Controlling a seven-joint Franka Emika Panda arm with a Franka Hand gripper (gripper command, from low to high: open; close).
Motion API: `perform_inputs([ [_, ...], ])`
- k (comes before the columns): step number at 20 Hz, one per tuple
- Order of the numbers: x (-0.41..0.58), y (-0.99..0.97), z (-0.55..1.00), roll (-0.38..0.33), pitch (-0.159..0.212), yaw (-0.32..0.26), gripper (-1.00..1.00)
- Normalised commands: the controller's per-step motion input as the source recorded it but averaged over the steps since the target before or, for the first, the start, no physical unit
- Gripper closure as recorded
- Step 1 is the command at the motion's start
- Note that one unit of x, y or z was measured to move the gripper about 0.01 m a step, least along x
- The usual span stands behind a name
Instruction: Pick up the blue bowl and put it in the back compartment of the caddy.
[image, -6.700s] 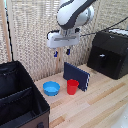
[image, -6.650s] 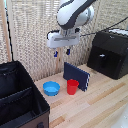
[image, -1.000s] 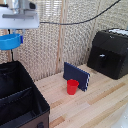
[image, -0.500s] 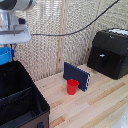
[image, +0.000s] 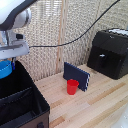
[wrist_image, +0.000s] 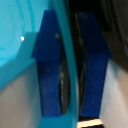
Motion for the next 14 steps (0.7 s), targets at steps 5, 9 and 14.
perform_inputs([
  [5, 0.234, -0.38, 0.67, 0.093, -0.025, 0.119, -1.0],
  [9, 0.303, -0.66, 0.49, 0.04, -0.226, 0.136, -1.0],
  [14, 0.351, -0.59, 0.29, 0.007, -0.295, 0.133, -1.0],
])
